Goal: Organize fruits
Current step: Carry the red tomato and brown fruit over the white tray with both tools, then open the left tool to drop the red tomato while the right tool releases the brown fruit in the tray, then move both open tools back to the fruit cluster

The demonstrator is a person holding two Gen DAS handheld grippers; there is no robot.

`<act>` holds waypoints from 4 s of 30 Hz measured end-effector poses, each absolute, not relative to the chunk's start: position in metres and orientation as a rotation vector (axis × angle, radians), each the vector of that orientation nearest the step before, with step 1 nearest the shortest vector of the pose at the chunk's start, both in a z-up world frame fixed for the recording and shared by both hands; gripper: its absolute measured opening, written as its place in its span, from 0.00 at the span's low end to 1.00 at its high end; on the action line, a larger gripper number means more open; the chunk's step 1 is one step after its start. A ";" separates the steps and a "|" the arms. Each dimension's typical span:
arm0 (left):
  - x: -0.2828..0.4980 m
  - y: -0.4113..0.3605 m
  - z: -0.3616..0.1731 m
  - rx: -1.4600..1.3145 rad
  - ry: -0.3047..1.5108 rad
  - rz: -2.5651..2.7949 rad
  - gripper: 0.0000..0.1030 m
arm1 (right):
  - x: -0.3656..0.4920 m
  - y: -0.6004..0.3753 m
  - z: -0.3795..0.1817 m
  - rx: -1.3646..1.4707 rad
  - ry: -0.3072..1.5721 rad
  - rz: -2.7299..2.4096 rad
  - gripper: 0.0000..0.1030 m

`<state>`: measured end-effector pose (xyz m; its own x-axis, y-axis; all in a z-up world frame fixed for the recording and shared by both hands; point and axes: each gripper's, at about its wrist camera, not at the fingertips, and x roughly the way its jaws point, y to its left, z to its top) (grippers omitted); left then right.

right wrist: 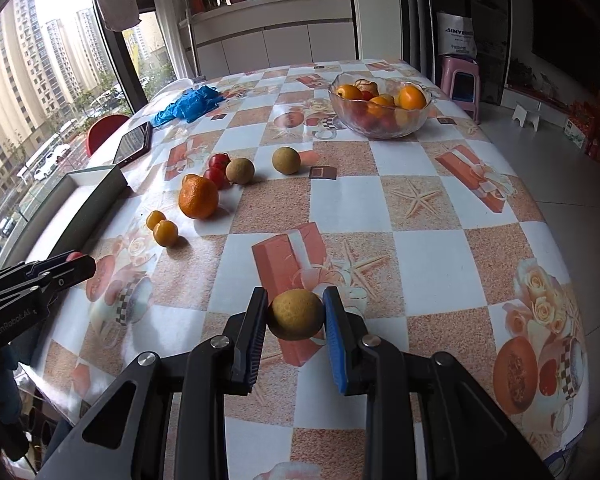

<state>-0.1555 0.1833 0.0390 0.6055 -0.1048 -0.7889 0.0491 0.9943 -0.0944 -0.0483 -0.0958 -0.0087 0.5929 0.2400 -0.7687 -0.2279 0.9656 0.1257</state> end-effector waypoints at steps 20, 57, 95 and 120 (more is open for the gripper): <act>-0.188 0.281 0.076 -0.142 0.811 0.071 0.27 | -0.052 0.022 0.034 -0.072 0.874 0.482 0.30; -0.193 0.380 0.015 -0.225 0.896 0.259 0.27 | -0.054 0.207 0.005 -0.297 0.994 0.739 0.30; -0.177 0.306 0.066 -0.128 0.861 0.161 0.91 | -0.007 0.058 0.027 -0.193 0.917 0.476 1.00; -0.102 0.175 0.026 0.091 0.984 -0.019 0.91 | -0.002 -0.102 -0.035 -0.093 1.015 0.157 1.00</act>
<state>-0.1021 0.1749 0.0256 0.5542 0.0253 -0.8320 0.0575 0.9960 0.0686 -0.0017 -0.1015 -0.0349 0.5180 0.0873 -0.8509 -0.1733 0.9849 -0.0044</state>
